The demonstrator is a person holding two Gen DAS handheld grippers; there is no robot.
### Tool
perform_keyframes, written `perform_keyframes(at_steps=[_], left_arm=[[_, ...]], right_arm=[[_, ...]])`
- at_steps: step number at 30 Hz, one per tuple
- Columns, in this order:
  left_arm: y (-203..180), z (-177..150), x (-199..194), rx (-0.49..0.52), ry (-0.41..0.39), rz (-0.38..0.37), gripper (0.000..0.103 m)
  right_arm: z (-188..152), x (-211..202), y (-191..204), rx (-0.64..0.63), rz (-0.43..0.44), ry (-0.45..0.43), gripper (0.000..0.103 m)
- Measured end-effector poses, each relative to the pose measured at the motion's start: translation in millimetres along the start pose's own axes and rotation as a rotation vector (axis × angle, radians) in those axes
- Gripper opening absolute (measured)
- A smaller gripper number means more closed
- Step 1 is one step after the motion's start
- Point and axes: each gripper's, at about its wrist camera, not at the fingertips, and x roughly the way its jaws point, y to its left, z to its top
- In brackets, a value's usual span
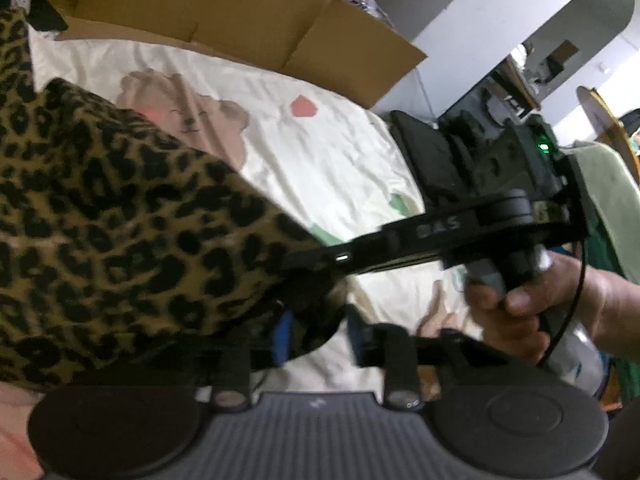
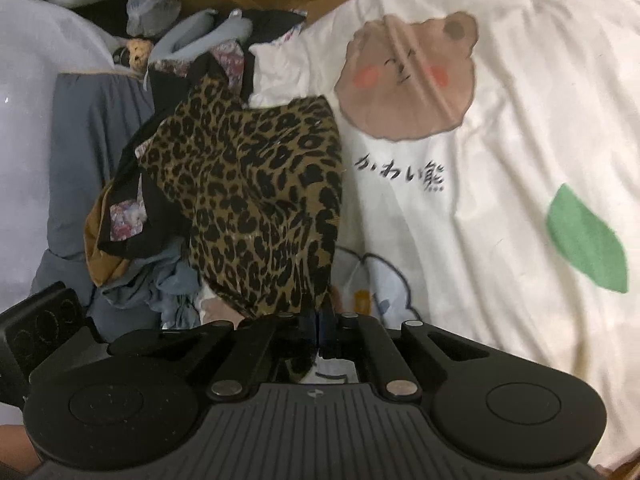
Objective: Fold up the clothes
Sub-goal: 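Lift the leopard garment with the left tool while the right tool grasps another edge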
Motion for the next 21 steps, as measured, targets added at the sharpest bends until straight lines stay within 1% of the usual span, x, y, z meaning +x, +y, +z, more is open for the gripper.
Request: perform_keyframes(at_steps=[3, 5, 8, 12, 13, 14, 16, 21], left_arm=[[7.3, 5.0, -12.0, -0.007, -0.017, 0.027, 0.057], [13.7, 9.1, -19.6, -0.017, -0.030, 0.051, 0.067], [26.7, 15.4, -28.5, -0.034, -0.054, 0.107, 0.068], [47.5, 23.4, -33.4, -0.088, -0.075, 0.188, 0.068], [51.1, 25.3, -34.3, -0.096, -0.080, 0.208, 0.069], [54.1, 27.1, -35.2, -0.102, -0.086, 0.222, 0.075], [59.9, 30.8, -37.1, -0.113, -0.099, 0.245, 0.082], [71.1, 41.3, -32.4, -0.132, -0.113, 0.283, 0.084]], right_arm=[[1.0, -10.5, -5.6, -0.009, -0.023, -0.023, 0.000], [0.5, -17.9, -9.9, -0.015, -0.036, -0.041, 0.000], [-0.6, -32.0, -19.7, -0.001, -0.060, -0.064, 0.000], [-3.9, -52.7, -36.8, 0.016, -0.101, -0.094, 0.000], [-5.3, -58.0, -41.1, 0.016, -0.107, -0.097, 0.000], [-7.0, -64.7, -44.7, 0.014, -0.111, -0.100, 0.000], [-10.5, -78.7, -52.3, 0.016, -0.127, -0.109, 0.000], [-21.3, -113.8, -79.9, 0.069, -0.194, -0.158, 0.000]])
